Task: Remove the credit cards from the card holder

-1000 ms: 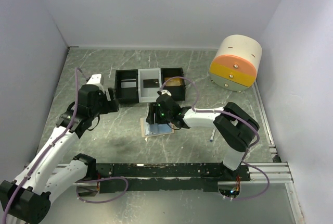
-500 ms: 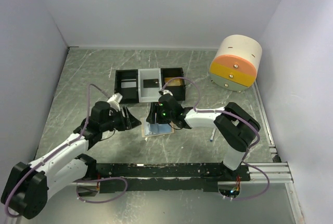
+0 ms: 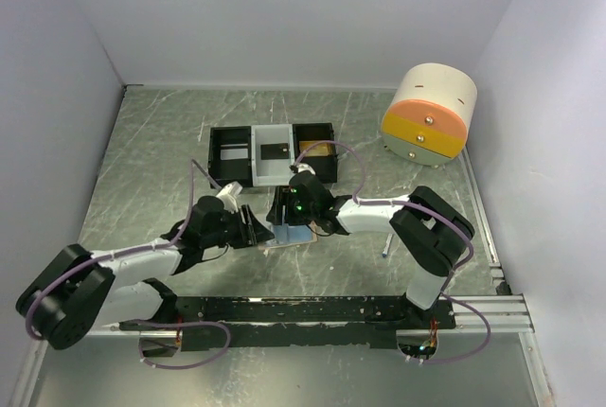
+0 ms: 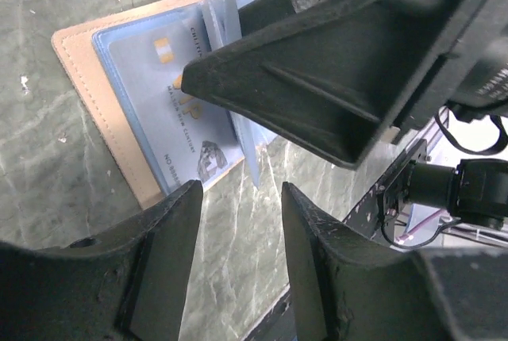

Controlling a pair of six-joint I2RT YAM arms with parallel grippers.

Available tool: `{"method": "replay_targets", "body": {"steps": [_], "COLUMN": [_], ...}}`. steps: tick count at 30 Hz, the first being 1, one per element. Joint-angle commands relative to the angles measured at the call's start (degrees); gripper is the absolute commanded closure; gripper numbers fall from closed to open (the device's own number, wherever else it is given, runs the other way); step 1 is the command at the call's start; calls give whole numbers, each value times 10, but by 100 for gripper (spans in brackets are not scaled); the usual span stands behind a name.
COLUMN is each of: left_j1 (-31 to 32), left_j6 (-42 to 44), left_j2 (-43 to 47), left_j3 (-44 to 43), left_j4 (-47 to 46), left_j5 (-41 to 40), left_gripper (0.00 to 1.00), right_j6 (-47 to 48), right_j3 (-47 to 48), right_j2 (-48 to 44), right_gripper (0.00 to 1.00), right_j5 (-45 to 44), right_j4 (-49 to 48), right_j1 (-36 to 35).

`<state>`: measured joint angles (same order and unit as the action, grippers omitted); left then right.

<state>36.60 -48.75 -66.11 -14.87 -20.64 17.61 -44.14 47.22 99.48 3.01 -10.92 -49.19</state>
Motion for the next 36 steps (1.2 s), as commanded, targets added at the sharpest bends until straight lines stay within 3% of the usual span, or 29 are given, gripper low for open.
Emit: {"method": "replay_targets", "body": {"steps": [1,6,15,24,36], "left_j1": [7,13,15,30,45], "left_j6": [-33,-38,-34,-34,-10], "left_j2": [-41,-67,-110,-152,-158], "left_j3": [5,3,-13,-33,-67], "left_j4": [-131,-174,-187,-213,-187], "left_j5": [-9,-2,14,26,21], "left_gripper": [45,51,70,61,46], "right_j6": [-5,-6,-4,5,3], "right_j3": [-22,-20,-16,-2,-20], "right_j2": [7,7,-7,-39,-106], "right_gripper": [42,42,41,27,21], "right_j5": [8,12,21,22,-44], "right_j4": [54,53,52,74,120], "right_j1": [-2,-2,-2,4,35]}}
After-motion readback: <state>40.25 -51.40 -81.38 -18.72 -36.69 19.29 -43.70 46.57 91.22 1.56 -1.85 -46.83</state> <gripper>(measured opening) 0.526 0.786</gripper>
